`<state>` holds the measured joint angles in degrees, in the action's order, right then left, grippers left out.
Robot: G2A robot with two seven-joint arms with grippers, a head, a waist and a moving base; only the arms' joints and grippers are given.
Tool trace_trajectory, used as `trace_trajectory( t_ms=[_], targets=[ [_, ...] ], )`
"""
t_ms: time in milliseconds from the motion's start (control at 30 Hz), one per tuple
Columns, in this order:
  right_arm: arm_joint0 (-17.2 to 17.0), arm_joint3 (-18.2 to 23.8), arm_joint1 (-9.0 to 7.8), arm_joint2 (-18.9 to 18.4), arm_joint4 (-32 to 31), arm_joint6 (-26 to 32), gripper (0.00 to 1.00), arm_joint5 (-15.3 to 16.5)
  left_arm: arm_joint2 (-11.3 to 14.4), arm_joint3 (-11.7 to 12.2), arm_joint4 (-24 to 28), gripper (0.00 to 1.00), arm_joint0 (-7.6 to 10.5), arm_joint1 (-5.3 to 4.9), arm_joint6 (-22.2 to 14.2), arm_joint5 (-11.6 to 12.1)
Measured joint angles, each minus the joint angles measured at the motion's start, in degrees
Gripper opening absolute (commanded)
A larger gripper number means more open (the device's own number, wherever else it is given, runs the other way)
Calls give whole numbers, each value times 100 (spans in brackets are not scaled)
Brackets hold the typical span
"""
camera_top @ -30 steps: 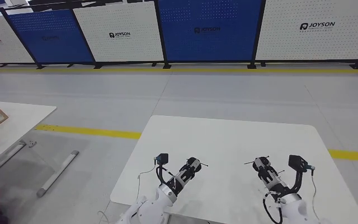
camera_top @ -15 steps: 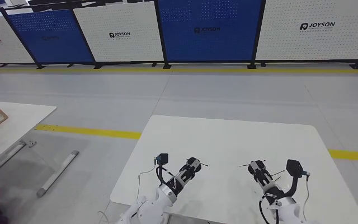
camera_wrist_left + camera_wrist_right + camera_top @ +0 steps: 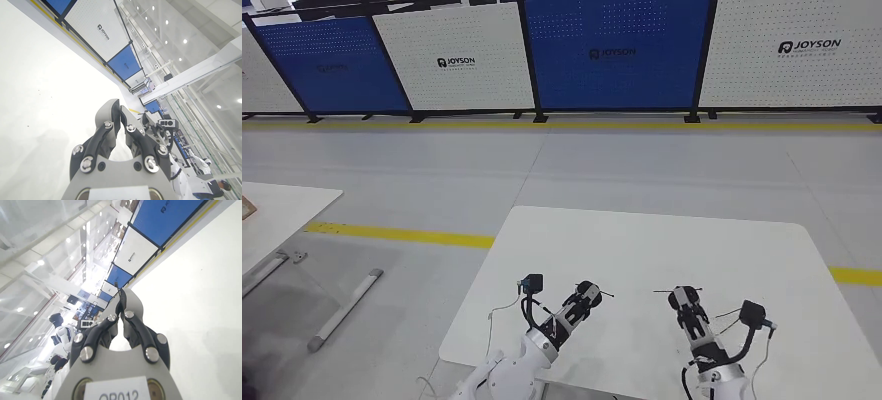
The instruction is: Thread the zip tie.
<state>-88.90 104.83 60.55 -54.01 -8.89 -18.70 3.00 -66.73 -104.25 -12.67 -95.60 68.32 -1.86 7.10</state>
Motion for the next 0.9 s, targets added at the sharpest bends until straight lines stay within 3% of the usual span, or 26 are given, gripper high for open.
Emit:
trace_trajectory(
  t_ms=[67, 167, 633, 900],
  targets=[
    [89, -149, 81, 150, 151, -127, 0, 184, 0, 0, 0, 0, 0, 0, 0, 0],
    [172, -292, 146, 284, 184, -94, 0, 71, 0, 0, 0, 0, 0, 0, 0, 0],
    [169, -289, 146, 282, 181, -62, 0, 68, 0, 0, 0, 0, 0, 0, 0, 0],
    [185, -336, 199, 154, 789, 850, 0, 400, 0, 0, 0, 0, 0, 0, 0, 0]
  ],
)
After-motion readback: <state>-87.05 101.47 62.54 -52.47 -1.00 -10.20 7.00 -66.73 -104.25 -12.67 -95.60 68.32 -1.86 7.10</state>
